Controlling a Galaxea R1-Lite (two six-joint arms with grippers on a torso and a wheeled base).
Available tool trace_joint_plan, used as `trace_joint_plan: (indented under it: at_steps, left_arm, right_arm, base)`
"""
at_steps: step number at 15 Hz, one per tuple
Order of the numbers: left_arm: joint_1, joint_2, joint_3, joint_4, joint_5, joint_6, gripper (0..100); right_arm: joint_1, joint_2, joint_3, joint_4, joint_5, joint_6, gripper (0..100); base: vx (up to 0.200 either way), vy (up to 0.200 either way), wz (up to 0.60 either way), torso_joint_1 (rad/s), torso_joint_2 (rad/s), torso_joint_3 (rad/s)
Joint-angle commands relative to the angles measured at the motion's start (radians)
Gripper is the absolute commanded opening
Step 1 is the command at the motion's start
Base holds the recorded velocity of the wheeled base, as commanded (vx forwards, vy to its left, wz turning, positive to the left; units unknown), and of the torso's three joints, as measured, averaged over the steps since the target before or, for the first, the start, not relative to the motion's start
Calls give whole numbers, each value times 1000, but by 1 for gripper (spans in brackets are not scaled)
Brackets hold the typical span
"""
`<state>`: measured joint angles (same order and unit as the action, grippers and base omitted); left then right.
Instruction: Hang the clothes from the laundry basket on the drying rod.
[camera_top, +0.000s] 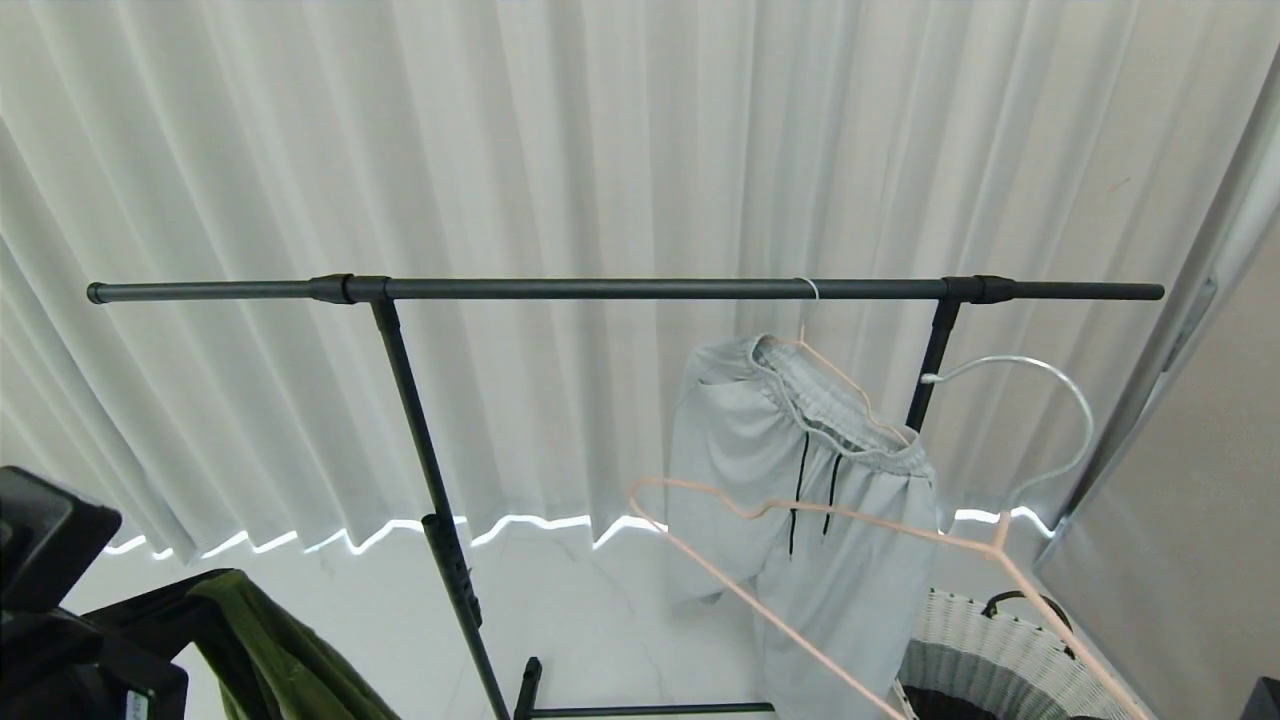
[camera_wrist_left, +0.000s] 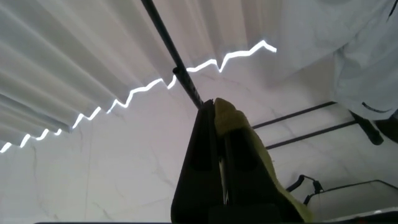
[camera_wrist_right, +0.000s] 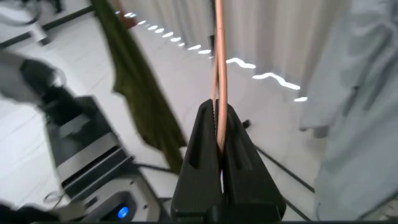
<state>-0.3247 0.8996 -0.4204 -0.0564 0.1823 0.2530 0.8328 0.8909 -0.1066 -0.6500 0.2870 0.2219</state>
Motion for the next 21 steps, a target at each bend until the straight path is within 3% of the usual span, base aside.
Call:
trace_joint_plan:
  at_steps: [1, 3, 4, 6, 7, 8, 11, 16, 21]
  left_arm:
    - [-10, 114, -86, 0, -3, -1, 0]
    - [-11, 205, -167, 0, -1, -20, 0]
    - [-30, 271, -235, 0, 5, -67, 0]
    - [-57, 372, -342, 0, 43, -175, 0]
    - [-60, 394, -360, 0, 57, -187, 0]
    - [-60, 450, -403, 0, 97, -202, 0]
    - [-76, 496, -457, -2, 108, -248, 0]
    - [-89, 507, -482, -2, 109, -270, 0]
    - [-91, 501, -480, -2, 111, -270, 0]
  right_arm:
    - [89, 65, -38, -3, 1, -10, 0]
    - [132, 129, -93, -10, 1, -13, 0]
    - [160, 184, -124, -42, 1, -13, 0]
    - [197, 309, -142, -168, 1, -13, 0]
    - [201, 339, -145, -201, 1, -12, 0]
    - [204, 445, -150, -312, 1, -12, 0]
    - [203, 611, -156, -507, 1, -6, 0]
    - [192, 677, -186, -542, 1, 2, 0]
    - [128, 697, -240, -545, 0, 5, 0]
  base:
    - [0, 0, 0, 0, 0, 0]
    - [0, 0, 0, 0, 0, 0]
    - [0, 0, 0, 0, 0, 0]
    - [0, 0, 0, 0, 0, 0]
    - [0, 0, 0, 0, 0, 0]
    - [0, 0, 0, 0, 0, 0]
    - [0, 0, 0, 0, 0, 0]
    - [0, 0, 0, 0, 0, 0]
    - [0, 0, 0, 0, 0, 0]
